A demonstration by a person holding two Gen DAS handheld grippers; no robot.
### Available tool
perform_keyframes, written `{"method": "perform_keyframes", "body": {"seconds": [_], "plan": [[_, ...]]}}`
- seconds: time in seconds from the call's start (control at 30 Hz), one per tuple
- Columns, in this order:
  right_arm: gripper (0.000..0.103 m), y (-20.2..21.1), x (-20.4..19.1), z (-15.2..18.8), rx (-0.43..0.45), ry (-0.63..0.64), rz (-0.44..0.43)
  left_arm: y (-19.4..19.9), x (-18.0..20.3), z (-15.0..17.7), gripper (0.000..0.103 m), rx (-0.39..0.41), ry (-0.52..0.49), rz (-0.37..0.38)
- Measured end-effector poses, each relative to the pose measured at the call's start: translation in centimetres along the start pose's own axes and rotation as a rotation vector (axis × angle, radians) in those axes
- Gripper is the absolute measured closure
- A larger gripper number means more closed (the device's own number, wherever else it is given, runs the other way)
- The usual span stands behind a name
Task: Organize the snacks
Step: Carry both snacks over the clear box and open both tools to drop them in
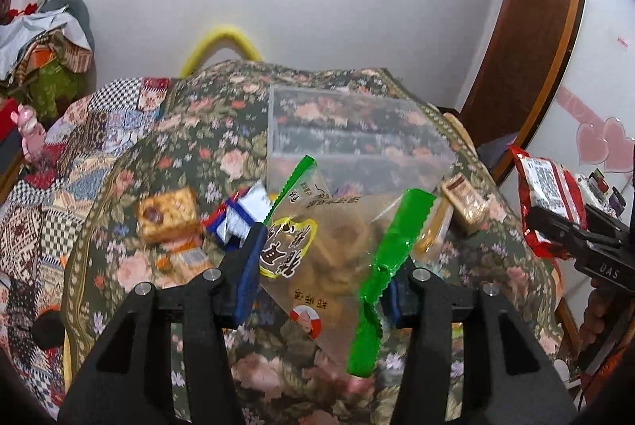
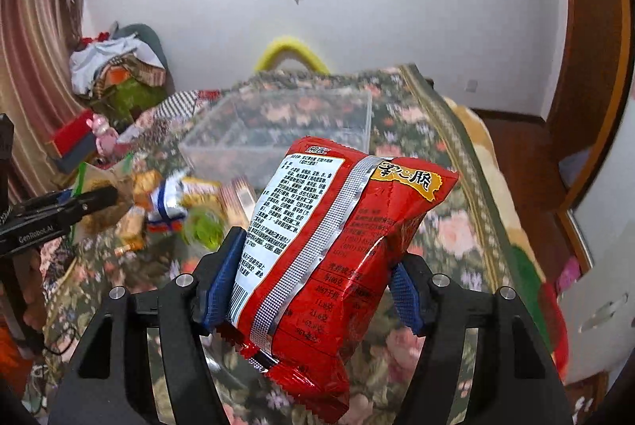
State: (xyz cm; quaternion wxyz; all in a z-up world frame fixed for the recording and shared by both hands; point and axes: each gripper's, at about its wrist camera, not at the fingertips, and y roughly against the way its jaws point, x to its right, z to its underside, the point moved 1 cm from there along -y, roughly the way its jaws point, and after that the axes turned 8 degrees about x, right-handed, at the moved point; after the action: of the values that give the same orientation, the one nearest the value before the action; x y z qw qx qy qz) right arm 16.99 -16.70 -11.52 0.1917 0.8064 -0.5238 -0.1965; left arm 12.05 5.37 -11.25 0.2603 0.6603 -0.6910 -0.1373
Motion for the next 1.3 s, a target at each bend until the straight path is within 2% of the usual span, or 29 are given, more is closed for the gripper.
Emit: {"method": "perform_keyframes", "body": {"seconds": [0.43, 0.73, 1.0, 1.17, 1.3], "plan": [[0.039, -2.8, -0.7, -5.3, 0.133, 0.061, 0.017, -2.5, 1.0, -5.4, 0.053, 0.059, 0.010, 0.011], [0.039, -4.9, -0.8, -7.1, 0.168, 0.081, 0.025, -7.4, 1.3, -8.7, 0.053, 0.041, 0.038, 0.010], [0.039, -8.4, -0.8, -7.5, 0.118, 0.070, 0.001, -13.1, 1.5, -9.3, 0.052, -0.013, 0.022, -0.024], [0.039, -11.2, -0.6, -7.1, 0.062, 0.092, 0.012, -16.2, 1.6, -9.2, 0.052, -0.045, -0.013, -0.053], [0.039, -13.6, -0.1, -6.5, -0.003, 0.079, 0.024, -18.4, 1.5, -9.0, 0.052, -0.080, -0.005, -0.041]]}}
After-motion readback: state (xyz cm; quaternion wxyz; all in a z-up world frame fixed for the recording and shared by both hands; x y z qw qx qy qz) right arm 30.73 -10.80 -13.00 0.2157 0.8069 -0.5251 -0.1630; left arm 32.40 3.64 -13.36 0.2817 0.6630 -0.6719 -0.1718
